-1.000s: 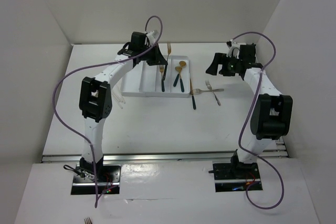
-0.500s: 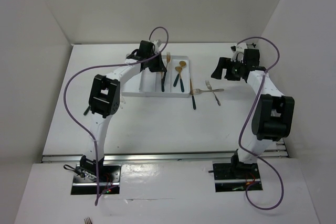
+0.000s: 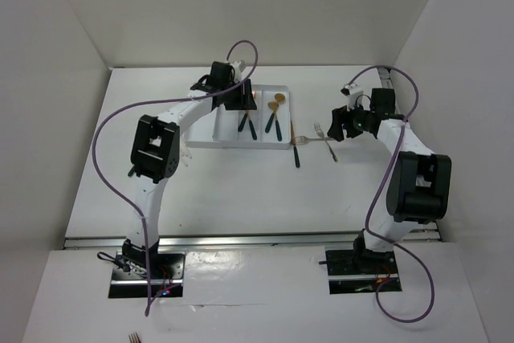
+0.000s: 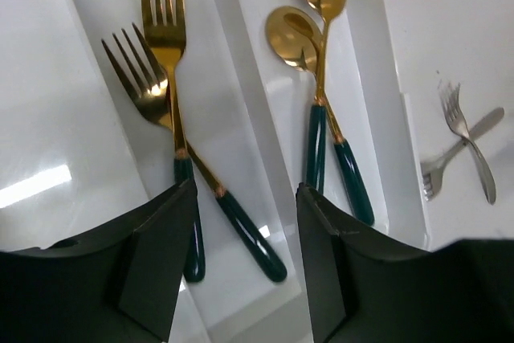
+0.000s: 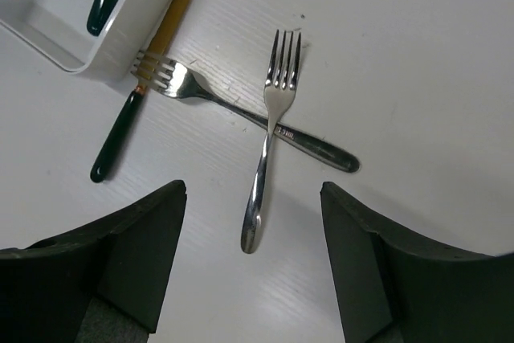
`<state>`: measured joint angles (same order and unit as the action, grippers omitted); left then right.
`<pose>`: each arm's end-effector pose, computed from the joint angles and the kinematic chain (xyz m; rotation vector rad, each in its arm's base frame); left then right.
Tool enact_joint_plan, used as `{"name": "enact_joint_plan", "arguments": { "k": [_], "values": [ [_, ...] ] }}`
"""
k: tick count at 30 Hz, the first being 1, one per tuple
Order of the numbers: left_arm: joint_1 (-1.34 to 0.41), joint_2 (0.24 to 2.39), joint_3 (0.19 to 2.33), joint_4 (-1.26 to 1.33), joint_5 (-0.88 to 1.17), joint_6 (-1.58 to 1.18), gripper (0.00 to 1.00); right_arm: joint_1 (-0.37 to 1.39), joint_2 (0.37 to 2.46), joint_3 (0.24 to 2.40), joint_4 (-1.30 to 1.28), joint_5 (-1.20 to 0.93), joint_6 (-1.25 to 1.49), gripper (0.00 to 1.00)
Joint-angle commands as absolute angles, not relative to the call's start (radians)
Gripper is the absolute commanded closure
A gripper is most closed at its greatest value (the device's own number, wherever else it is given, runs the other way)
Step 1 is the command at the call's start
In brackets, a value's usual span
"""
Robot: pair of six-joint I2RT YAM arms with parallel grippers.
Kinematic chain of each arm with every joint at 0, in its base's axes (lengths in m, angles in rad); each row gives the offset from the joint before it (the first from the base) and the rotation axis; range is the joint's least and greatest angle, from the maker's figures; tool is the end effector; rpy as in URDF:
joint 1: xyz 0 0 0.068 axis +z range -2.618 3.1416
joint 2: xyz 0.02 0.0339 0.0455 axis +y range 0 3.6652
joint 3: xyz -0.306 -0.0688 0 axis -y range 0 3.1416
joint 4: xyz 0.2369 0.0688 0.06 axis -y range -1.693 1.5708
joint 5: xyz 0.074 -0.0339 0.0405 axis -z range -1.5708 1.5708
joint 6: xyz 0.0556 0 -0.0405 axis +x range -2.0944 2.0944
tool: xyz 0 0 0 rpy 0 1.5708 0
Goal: Sort the eating utensils into containers
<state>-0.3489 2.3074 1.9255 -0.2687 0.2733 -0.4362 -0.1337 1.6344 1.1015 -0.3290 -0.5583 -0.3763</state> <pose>0.5298 -0.2087 0.2303 0.0559 2.2932 -0.7246 0.3536 -0.0178 0.2582 -0.5190 2.2472 0.4220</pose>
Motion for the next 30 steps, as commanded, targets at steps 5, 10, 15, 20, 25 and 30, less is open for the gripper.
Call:
{"name": "enact_joint_plan", "arguments": {
  "k": [5,10,15,20,25,30],
  "values": [
    [-0.348,1.965,1.806,-0.249,0.296,-0.368,0.34,-0.138,1.653,1.147,-0.245,-0.661,-0.672,0.25],
    [-0.327,1.824,1.729,-0.291,0.318,-0.321,0.34,-0.115,1.744,1.195,-0.282,-0.661,-0.801,0.21],
    [-0.307,1.677,1.674,-0.316,0.314,-0.276,0.34,-0.069,1.844,1.262,-0.370,-0.681,-0.896,0.17],
    [-0.276,1.599,1.623,-0.360,0.276,-0.235,0.33,-0.035,1.919,1.322,-0.460,-0.703,-0.925,0.14],
    [-0.203,1.575,1.591,-0.379,0.288,-0.249,0.33,0.015,1.951,1.298,-0.417,-0.657,-0.925,0.13],
    [-0.179,1.575,1.582,-0.379,0.298,-0.258,0.33,0.048,2.012,1.328,-0.417,-0.621,-0.925,0.13]
  ]
}}
